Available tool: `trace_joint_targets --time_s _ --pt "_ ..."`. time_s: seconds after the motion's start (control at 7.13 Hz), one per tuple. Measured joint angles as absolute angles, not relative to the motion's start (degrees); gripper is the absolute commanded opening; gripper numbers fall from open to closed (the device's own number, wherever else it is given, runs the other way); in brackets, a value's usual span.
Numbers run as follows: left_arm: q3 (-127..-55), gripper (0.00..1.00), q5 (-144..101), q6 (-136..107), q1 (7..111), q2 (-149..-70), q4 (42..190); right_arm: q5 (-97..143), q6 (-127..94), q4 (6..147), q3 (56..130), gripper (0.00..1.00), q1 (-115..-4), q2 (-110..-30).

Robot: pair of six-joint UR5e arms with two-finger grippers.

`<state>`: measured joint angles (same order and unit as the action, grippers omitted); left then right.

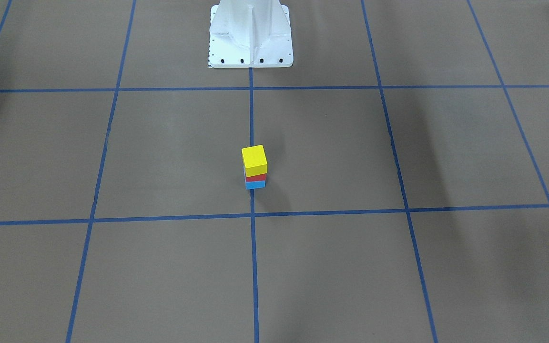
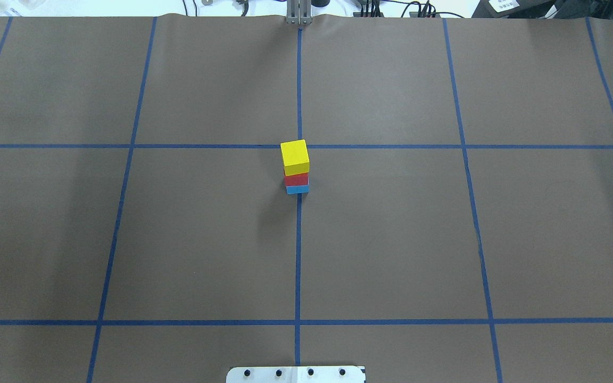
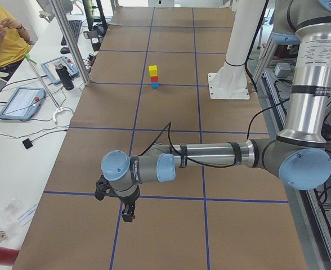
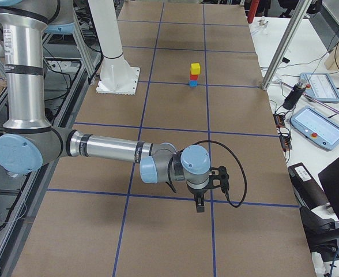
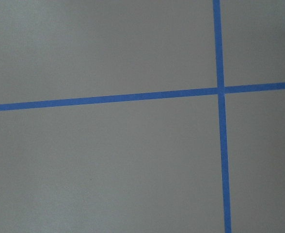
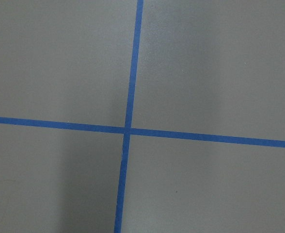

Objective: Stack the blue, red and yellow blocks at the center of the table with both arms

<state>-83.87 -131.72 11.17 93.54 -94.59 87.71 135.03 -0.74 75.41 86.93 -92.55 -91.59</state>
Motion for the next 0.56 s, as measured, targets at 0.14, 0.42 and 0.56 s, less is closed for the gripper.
trace_joint_targets --time_s 0.14,0.42,0.56 --pt "-84.7 1.0 -131.2 11.3 93.5 -94.5 88.6 135.0 -0.6 75.4 86.9 1.0 -92.5 -91.7" --pt "-85.6 1.0 -130.9 11.3 93.5 -93.9 90.1 134.9 -0.5 75.4 86.8 1.0 -92.5 -91.9" --pt "-86.2 1.0 -130.8 11.3 93.5 -93.0 91.0 134.9 -0.4 75.4 86.8 1.0 -92.5 -92.0"
